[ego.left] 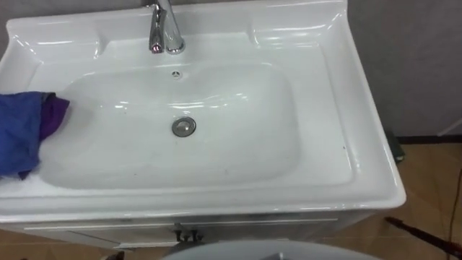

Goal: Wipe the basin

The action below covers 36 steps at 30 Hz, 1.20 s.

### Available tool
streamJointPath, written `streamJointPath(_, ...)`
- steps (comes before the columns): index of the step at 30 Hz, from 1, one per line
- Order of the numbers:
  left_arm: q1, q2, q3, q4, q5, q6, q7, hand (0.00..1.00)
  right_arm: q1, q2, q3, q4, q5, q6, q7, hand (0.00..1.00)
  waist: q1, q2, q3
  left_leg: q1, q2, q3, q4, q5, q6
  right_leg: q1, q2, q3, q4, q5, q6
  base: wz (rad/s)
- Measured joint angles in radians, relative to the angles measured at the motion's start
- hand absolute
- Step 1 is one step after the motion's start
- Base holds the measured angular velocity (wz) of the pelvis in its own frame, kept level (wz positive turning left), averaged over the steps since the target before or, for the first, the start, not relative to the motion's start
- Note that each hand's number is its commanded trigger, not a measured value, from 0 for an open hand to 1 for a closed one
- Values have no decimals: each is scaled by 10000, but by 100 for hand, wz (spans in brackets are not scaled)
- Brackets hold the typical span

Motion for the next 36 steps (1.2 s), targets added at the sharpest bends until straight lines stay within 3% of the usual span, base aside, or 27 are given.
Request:
streamJointPath(10, 286, 3, 100, 376, 2, 29, -108, 0, -109, 122, -32, -8, 6, 2, 155, 0, 24, -255, 13, -31, -24, 1, 95, -48, 75, 24, -35, -2, -17, 39, 70, 0)
streamJointPath(21, -208, 4, 106, 596, 1, 25, -175, 0, -275, 129, -6, -29, 13, -7, 216, 0, 36, -79, 10, -105, -47, 15, 298, -183, 286, 39, -147, 40, 6, 165, 257, -1)
streamJointPath(36, -226, 99, 101, 869, 3, 187, -548, 0, -268, 130, 14, 25, 70, 2, 395, 0, 31, -122, 20, 115, -176, 254, 137, -279, 569, 194, -294, 283, -36, 339, 543, -3)
